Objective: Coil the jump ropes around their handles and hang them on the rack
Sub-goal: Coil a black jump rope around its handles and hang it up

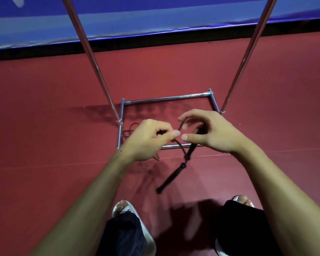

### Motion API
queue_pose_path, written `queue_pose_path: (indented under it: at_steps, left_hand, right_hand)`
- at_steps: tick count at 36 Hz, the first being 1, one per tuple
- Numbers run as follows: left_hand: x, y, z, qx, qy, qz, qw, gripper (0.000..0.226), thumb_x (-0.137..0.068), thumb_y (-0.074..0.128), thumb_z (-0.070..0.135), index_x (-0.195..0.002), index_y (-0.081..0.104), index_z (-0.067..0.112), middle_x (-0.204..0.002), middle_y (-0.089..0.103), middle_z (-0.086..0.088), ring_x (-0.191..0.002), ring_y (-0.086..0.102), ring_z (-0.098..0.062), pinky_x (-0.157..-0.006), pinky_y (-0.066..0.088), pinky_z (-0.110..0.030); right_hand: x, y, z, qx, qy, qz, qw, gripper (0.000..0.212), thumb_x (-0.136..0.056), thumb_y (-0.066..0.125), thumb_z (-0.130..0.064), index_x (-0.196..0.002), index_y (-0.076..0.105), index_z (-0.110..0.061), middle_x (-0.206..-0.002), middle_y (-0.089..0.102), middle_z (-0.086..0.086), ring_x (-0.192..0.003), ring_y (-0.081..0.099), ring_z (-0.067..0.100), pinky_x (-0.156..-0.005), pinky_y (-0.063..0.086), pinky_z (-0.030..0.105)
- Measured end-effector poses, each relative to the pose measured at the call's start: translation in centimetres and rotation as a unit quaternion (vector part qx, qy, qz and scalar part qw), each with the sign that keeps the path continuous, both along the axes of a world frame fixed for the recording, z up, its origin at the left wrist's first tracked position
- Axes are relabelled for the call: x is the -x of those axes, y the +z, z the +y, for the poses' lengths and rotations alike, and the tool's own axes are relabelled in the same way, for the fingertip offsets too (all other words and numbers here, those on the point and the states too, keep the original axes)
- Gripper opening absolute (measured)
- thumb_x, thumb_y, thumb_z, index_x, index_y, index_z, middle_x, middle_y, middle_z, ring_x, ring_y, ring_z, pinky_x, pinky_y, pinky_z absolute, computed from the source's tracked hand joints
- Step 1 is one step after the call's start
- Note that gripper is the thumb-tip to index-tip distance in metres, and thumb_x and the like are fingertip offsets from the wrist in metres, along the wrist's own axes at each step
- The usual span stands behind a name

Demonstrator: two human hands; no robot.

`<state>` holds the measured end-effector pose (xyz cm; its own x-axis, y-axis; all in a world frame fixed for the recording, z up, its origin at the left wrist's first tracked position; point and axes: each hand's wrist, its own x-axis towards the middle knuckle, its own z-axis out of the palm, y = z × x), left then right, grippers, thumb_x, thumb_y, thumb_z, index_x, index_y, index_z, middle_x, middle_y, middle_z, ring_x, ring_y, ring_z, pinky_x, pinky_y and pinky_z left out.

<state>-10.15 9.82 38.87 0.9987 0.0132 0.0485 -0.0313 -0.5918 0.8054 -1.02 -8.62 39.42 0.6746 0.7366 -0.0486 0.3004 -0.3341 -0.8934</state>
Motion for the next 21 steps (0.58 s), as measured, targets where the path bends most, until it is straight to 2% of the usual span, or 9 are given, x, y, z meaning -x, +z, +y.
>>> queue_pose_path:
  at_steps: [2, 4, 7, 9, 11, 13, 15, 17, 21]
  left_hand:
    - [-0.1, -0.2, 0.1, -0.009, 0.0, 0.008, 1.0, 0.034, -0.086, 0.057, 0.041, -0.065, 0.062, 0.014, -0.054, 0.041, 0.0, -0.053, 0.034, -0.01, -0.052, 0.031, -0.031]
    - [-0.1, -0.4, 0.3, -0.01, 0.003, 0.006, 1.0, 0.034, -0.088, 0.059, 0.039, -0.066, 0.062, 0.013, -0.054, 0.04, 0.0, -0.052, 0.033, -0.01, -0.051, 0.03, -0.029]
    - [-0.1, -0.5, 0.3, -0.008, 0.01, 0.0, 1.0, 0.033, -0.093, 0.063, 0.027, -0.067, 0.061, 0.008, -0.05, 0.032, 0.009, -0.05, 0.027, -0.007, -0.049, 0.026, -0.026]
    - [-0.2, -0.5, -0.2, -0.003, 0.007, -0.01, 1.0, 0.031, -0.092, 0.063, 0.028, -0.064, 0.062, 0.015, -0.05, 0.032, 0.009, -0.049, 0.028, -0.006, -0.05, 0.026, -0.026]
    - [-0.4, -0.5, -0.9, 0.009, 0.005, -0.016, 1.0, 0.03, -0.089, 0.058, 0.033, -0.059, 0.062, 0.027, -0.049, 0.037, 0.009, -0.05, 0.031, -0.006, -0.052, 0.03, -0.028]
    - [-0.5, -0.5, -1.4, 0.018, -0.004, -0.01, 1.0, 0.031, -0.089, 0.055, 0.034, -0.062, 0.064, 0.02, -0.049, 0.049, 0.008, -0.051, 0.042, -0.012, -0.055, 0.039, -0.034]
    - [-0.4, -0.3, -1.4, 0.023, -0.016, -0.004, 1.0, 0.03, -0.091, 0.057, 0.03, -0.069, 0.066, 0.012, -0.056, 0.06, 0.0, -0.057, 0.05, -0.011, -0.059, 0.044, -0.037]
    - [-0.3, -0.3, -0.9, 0.045, -0.026, 0.001, 0.999, 0.023, -0.095, 0.059, 0.018, -0.074, 0.067, 0.014, -0.057, 0.059, 0.012, -0.056, 0.047, 0.003, -0.057, 0.039, -0.02]
    - [-0.1, -1.3, 0.7, 0.057, -0.027, 0.04, 0.997, 0.022, -0.094, 0.062, 0.018, -0.072, 0.06, 0.017, -0.052, 0.037, 0.012, -0.05, 0.03, -0.006, -0.05, 0.026, -0.022]
  right_hand:
    - [-0.4, -0.2, -0.2, 0.028, -0.023, -0.068, 0.997, 0.038, -0.073, 0.085, -0.027, -0.105, 0.065, -0.027, -0.104, 0.063, -0.015, -0.08, 0.066, 0.009, -0.082, 0.054, 0.034]
    - [-1.1, -0.7, -0.7, 0.082, -0.025, -0.119, 0.989, 0.06, -0.069, 0.086, -0.038, -0.122, 0.057, -0.035, -0.13, 0.049, -0.005, -0.114, 0.057, 0.014, -0.099, 0.047, 0.033]
    - [-1.4, -1.2, -1.0, 0.171, 0.004, -0.157, 0.973, 0.091, -0.053, 0.072, -0.075, -0.135, 0.037, -0.055, -0.15, 0.036, -0.006, -0.142, 0.031, 0.02, -0.114, 0.031, 0.05]
    - [-0.6, -1.3, -0.4, 0.174, 0.011, -0.171, 0.97, 0.095, -0.05, 0.064, -0.085, -0.136, 0.042, -0.051, -0.15, 0.04, -0.012, -0.144, 0.028, 0.018, -0.114, 0.026, 0.058]
    - [0.5, -1.2, 0.7, 0.08, 0.039, -0.11, 0.99, 0.083, -0.065, 0.078, -0.062, -0.138, 0.049, -0.035, -0.132, 0.06, -0.009, -0.127, 0.052, 0.011, -0.108, 0.041, 0.046]
    - [1.6, -1.3, 1.7, 0.016, 0.062, -0.057, 0.996, 0.061, -0.078, 0.078, -0.028, -0.134, 0.052, -0.023, -0.1, 0.071, -0.005, -0.09, 0.067, 0.009, -0.088, 0.053, 0.041]
    - [1.9, -1.2, 2.1, 0.004, 0.056, -0.039, 0.998, 0.041, -0.082, 0.065, -0.016, -0.123, 0.058, -0.019, -0.074, 0.067, -0.002, -0.061, 0.06, 0.009, -0.066, 0.054, 0.04]
    - [1.6, -1.1, 1.9, -0.003, 0.049, -0.017, 0.999, 0.023, -0.086, 0.066, -0.009, -0.107, 0.063, -0.017, -0.057, 0.055, -0.007, -0.05, 0.042, 0.005, -0.051, 0.041, 0.029]
    - [0.7, -0.8, 0.9, -0.007, -0.006, -0.015, 1.0, 0.017, -0.082, 0.077, -0.014, -0.091, 0.067, -0.026, -0.05, 0.04, -0.012, -0.051, 0.031, 0.009, -0.052, 0.028, 0.026]
